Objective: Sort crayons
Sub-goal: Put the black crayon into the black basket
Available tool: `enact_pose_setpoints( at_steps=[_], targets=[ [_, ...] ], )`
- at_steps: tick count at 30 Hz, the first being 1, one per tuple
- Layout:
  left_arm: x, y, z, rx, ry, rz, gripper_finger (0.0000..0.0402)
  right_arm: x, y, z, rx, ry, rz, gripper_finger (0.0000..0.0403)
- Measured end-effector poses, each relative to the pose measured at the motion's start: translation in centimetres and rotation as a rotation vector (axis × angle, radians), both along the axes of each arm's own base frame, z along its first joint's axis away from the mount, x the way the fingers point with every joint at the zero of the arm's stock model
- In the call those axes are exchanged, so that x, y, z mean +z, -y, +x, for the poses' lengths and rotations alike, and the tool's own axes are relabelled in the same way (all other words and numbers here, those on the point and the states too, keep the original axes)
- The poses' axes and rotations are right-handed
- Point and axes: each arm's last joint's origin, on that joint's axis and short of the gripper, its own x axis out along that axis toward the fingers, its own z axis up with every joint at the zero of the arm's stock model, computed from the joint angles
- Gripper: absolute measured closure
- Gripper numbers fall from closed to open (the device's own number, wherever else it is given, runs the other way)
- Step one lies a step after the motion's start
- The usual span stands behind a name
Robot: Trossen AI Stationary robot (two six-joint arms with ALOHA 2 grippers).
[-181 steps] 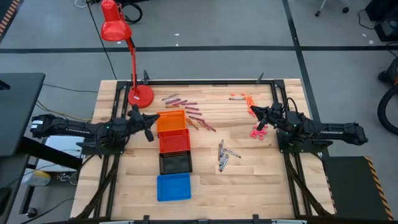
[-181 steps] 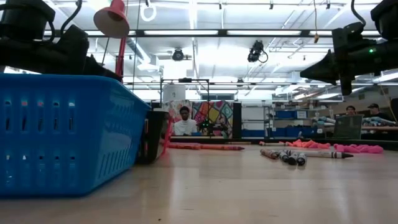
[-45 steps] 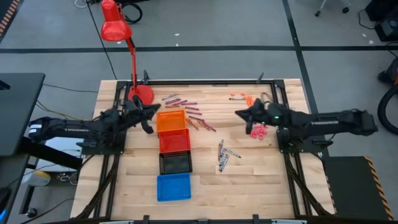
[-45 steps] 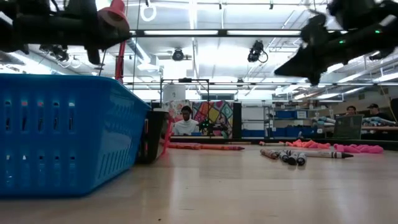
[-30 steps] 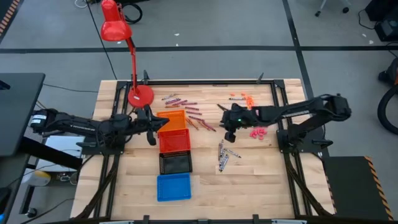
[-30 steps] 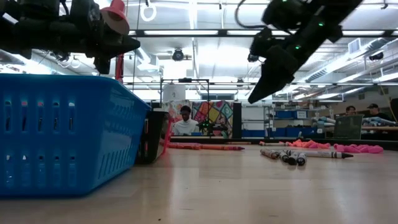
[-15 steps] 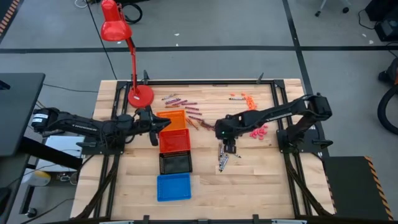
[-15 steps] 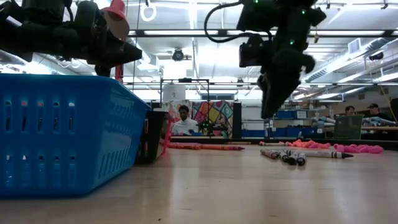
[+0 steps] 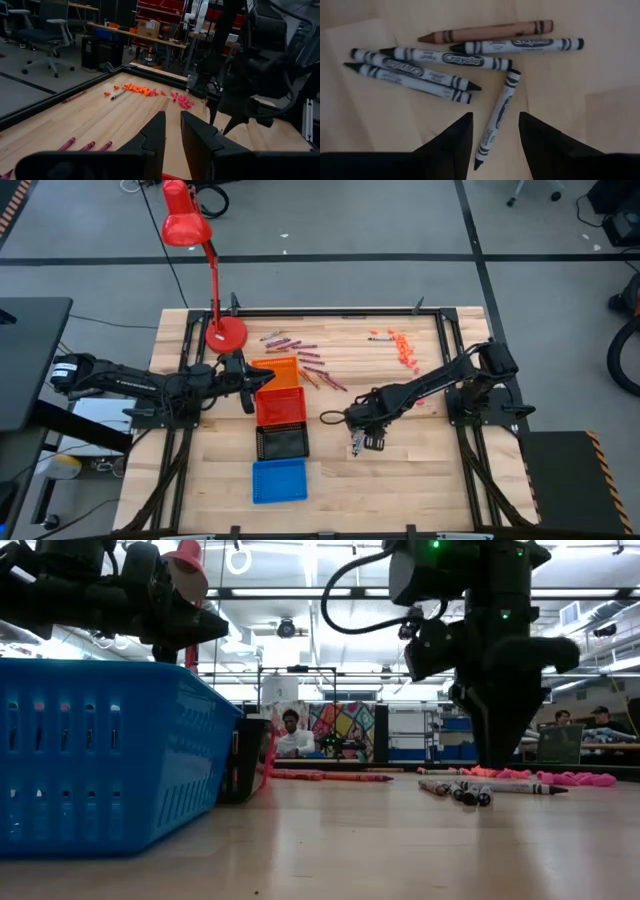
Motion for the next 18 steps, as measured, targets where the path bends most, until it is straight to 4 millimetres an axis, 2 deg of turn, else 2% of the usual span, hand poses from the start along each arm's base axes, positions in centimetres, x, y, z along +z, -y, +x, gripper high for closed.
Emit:
enact_pose_setpoints(
  at_steps=[7, 18],
  targets=[
    [0.0, 0.0, 0.0, 0.0, -0.001, -0.004, 0.033, -1.2, 0.1, 0.2, -0.032, -0.042, -0.012, 0.0252],
    [0.0, 0.0, 0.0, 0.002, -0.003, -0.001, 0.033, -2.3, 0.1, 0.3, -0.043, -0.082, -0.042, 0.0318]
  ],
)
